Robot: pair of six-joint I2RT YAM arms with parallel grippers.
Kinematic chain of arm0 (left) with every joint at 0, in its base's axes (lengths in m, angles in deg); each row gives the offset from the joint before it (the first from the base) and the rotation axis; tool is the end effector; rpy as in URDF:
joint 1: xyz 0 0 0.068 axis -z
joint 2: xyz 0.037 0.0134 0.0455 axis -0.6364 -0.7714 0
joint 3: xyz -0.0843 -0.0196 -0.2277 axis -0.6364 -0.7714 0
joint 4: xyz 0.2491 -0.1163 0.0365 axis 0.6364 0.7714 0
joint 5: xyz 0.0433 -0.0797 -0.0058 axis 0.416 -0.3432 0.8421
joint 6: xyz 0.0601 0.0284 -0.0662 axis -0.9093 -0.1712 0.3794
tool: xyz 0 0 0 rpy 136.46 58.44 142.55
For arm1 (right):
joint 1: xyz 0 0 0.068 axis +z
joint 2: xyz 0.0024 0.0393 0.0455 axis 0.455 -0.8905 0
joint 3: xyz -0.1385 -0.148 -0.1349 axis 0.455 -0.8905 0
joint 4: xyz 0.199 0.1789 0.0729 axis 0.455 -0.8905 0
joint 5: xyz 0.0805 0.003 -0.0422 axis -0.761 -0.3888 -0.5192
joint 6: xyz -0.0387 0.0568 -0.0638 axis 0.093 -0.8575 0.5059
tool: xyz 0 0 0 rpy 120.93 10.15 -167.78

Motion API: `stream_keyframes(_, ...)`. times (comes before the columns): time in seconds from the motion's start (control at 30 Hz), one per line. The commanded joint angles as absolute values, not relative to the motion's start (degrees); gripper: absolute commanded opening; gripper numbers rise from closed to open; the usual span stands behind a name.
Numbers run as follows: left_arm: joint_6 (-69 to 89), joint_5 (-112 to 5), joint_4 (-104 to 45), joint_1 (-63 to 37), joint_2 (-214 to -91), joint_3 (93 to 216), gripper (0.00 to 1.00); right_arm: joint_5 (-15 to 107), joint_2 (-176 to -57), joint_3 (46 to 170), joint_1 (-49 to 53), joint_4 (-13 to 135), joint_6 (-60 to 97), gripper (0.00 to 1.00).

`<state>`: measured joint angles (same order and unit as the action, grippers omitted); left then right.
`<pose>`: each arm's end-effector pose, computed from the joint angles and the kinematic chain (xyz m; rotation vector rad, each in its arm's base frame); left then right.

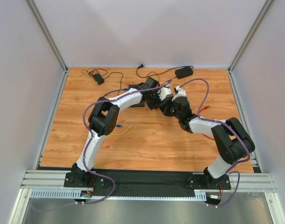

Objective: Pull the plug from the switch port

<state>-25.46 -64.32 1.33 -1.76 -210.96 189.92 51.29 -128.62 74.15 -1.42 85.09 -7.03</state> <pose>0.4037 -0.3476 0.0941 1.4106 2.1020 -0.5165 0.3438 0.1690 0.1039 0.0958 2.1265 0.6570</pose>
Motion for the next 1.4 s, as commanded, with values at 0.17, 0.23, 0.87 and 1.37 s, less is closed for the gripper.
stream_keyframes(0.17, -26.15, -67.70, 2.35, -1.55, -209.72, 190.12, 0.00, 67.31, -127.56, 71.99, 4.92, 93.99, -4.75, 0.00)
stream_keyframes(0.23, -26.15, -68.23, 2.26, -1.55, -209.72, 190.30, 0.00, 69.86, -128.09, 71.20, 5.54, 96.35, -6.33, 0.00)
stream_keyframes(0.87, -25.89, -68.93, 2.44, -1.82, -209.99, 190.74, 0.00, 76.74, -132.83, 72.60, 8.00, 94.17, -13.89, 0.00)
stream_keyframes(1.37, -25.71, -69.02, 3.14, -1.73, -210.25, 191.09, 0.00, 76.73, -138.90, 78.04, 8.00, 89.34, -18.72, 0.00)
